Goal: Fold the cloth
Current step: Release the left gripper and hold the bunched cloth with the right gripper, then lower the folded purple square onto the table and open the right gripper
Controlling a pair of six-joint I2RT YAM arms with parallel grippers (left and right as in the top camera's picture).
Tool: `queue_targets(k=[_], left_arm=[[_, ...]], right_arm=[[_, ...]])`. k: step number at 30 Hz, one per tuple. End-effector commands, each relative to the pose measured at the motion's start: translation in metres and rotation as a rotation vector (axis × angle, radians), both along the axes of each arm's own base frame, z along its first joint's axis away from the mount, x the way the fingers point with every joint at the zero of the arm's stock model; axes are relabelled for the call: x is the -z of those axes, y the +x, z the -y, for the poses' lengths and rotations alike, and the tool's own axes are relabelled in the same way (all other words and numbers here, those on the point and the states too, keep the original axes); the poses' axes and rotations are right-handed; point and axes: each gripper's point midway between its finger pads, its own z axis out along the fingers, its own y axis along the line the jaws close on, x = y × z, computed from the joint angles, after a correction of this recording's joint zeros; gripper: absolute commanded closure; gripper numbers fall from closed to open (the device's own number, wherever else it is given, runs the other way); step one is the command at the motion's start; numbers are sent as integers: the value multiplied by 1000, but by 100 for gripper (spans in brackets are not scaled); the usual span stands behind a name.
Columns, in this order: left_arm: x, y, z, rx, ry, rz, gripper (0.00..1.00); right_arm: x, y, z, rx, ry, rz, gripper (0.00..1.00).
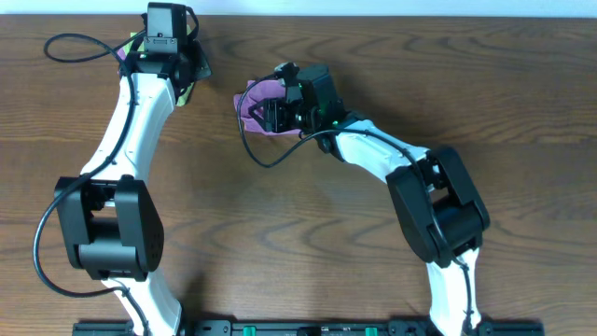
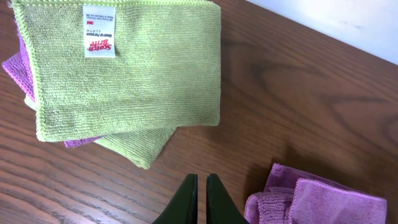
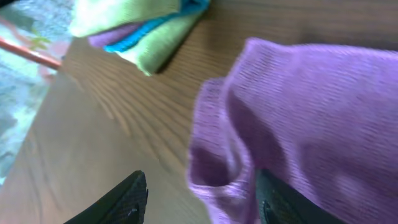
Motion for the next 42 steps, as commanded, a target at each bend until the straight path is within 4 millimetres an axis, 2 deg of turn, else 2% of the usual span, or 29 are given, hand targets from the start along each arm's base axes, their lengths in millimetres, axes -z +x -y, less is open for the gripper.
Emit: queue_targets(k=[1, 6, 13, 17, 20, 23, 26, 27, 29, 30, 33, 34, 35, 36, 37, 40, 42], left_arm=[[-20, 2, -5, -5, 12, 40, 92], [-20, 2, -6, -7, 12, 42, 93], [-22, 4, -6, -7, 11, 53, 93], [-22, 5, -7, -8, 12, 56, 93], [-24, 6, -8, -11, 11, 64, 92], [-24, 7, -10, -15, 10, 66, 92], [-23, 6, -12, -19, 10, 62, 92], [-24, 5, -13, -21, 11, 60, 92], [-24, 3, -18, -28, 9, 54, 83], [-25, 0, -19, -28, 3, 47, 75], [-31, -9, -20, -10, -48, 30, 67], [-33, -13, -19, 1, -73, 22, 55], [-35, -17, -18, 13, -99, 14, 35], [-36, -22, -16, 25, -125, 3, 15], [-38, -27, -13, 42, -162, -9, 5], [-37, -40, -5, 59, -253, -53, 4], [-31, -51, 0, 30, -336, -111, 5]], right_arm=[[10, 5, 1, 32, -32, -3, 44], [15, -1, -4, 18, -40, -11, 44], [29, -23, -30, -41, -54, -29, 45], [18, -34, -50, -98, -7, 5, 45], [16, -42, -58, -132, 10, 0, 45], [15, -44, -60, -144, 16, -4, 46], [10, -39, -54, -131, 20, 4, 50], [5, -33, -49, -118, 24, 11, 50], [-7, -18, -33, -72, 19, 29, 50], [-15, -10, -21, -55, 11, 50, 48], [-46, 11, 18, -14, -13, 110, 40], [-59, 14, 32, -10, -31, 136, 32], [-71, 15, 43, -14, -43, 159, 22], [-82, 15, 54, -21, -55, 181, 4], [-95, 14, 68, -18, -77, 196, 1], [-121, 6, 106, 0, -131, 206, 1], [-138, -5, 139, 20, -171, 195, 1]])
